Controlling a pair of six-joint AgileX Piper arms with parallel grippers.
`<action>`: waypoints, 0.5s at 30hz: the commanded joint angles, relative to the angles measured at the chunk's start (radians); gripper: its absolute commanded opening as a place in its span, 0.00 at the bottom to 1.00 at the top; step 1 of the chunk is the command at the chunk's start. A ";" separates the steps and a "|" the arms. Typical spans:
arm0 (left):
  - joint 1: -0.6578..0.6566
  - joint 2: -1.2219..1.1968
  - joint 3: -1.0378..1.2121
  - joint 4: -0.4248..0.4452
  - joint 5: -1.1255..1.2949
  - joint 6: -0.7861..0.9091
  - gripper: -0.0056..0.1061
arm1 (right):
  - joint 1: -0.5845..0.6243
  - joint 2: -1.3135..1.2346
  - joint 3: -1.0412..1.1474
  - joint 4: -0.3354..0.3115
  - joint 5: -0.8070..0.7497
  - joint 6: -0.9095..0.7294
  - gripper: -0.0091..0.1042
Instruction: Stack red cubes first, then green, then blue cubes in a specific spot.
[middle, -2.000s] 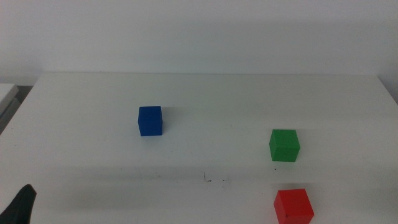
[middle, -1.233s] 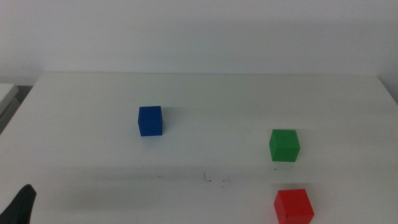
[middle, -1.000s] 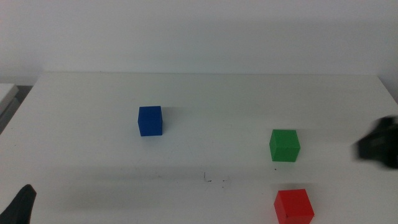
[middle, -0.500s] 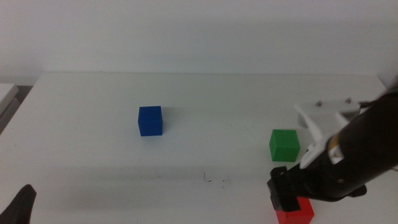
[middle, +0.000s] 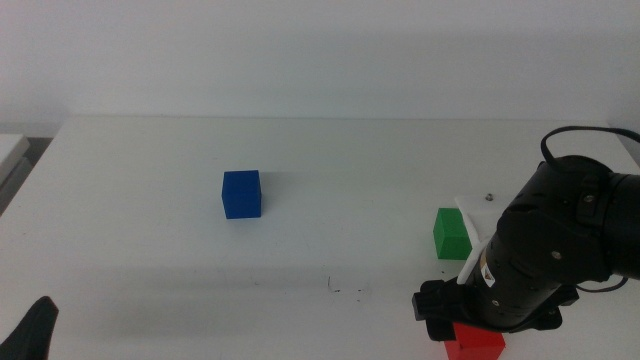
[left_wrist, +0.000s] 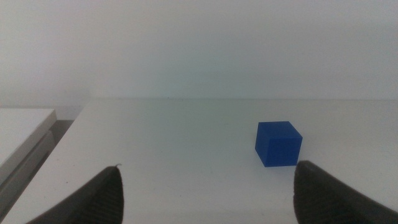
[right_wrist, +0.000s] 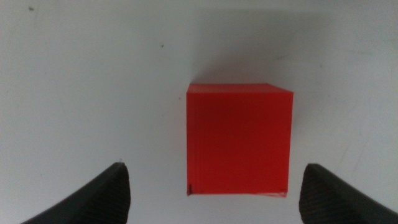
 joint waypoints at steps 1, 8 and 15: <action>0.001 -0.004 0.000 0.000 -0.017 -0.001 0.89 | -0.002 0.003 0.008 -0.026 -0.019 0.028 0.82; 0.001 -0.004 0.000 0.000 -0.017 -0.001 0.89 | -0.038 0.031 0.042 -0.027 -0.067 0.030 0.80; 0.001 -0.004 0.000 0.000 -0.017 -0.001 0.89 | -0.039 0.102 0.046 -0.036 -0.120 0.030 0.75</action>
